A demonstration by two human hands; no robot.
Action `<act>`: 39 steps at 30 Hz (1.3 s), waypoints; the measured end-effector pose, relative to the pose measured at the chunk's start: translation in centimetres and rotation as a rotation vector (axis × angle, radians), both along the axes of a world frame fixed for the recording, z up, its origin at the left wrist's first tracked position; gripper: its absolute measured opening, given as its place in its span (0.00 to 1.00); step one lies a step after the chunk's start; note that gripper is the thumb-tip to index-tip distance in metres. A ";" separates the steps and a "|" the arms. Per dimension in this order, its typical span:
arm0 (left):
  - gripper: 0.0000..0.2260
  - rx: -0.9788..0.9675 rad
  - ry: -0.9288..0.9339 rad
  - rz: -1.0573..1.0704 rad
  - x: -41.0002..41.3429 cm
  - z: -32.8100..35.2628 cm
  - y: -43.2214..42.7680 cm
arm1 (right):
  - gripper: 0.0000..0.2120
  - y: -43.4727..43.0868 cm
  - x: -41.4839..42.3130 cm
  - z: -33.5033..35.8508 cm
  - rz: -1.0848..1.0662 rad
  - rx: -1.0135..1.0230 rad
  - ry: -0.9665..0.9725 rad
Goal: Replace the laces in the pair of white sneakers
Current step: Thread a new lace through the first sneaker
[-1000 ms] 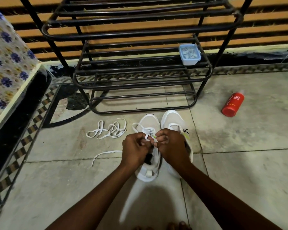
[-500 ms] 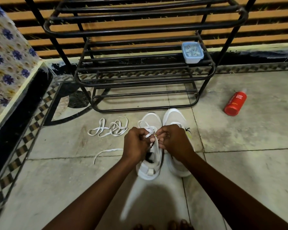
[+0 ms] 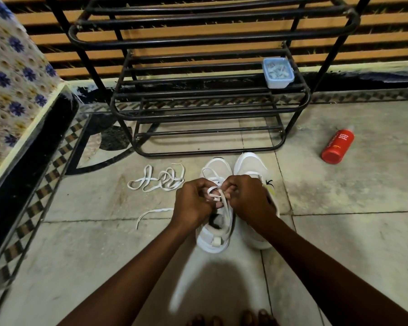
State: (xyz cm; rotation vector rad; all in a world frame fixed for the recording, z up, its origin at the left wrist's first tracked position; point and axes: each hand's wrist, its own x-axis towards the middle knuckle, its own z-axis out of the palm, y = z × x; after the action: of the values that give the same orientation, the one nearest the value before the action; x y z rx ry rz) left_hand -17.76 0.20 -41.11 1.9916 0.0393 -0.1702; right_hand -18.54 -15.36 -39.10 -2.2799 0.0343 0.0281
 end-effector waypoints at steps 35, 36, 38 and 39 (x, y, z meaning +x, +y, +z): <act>0.17 0.104 0.086 -0.007 0.6 -1.0 0.5 | 0.03 -3.8 2.0 2.4 0.478 -0.766 -0.367; 0.17 0.112 0.082 -0.009 0.6 -1.0 0.5 | 0.03 -3.6 1.9 2.6 0.307 -0.588 -0.478; 0.17 0.133 0.069 -0.018 0.5 -0.9 0.5 | 0.08 -3.4 1.3 3.0 0.027 -0.006 -0.463; 0.17 0.141 0.061 -0.022 0.4 -0.8 0.5 | 0.11 -3.3 0.8 3.3 -0.056 0.365 -0.349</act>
State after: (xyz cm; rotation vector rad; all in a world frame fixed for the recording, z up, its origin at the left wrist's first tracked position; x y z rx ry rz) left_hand -17.34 0.68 -41.95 2.1281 0.0704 -0.2482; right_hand -17.70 -18.62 -35.82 -1.8905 -0.0837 -0.3644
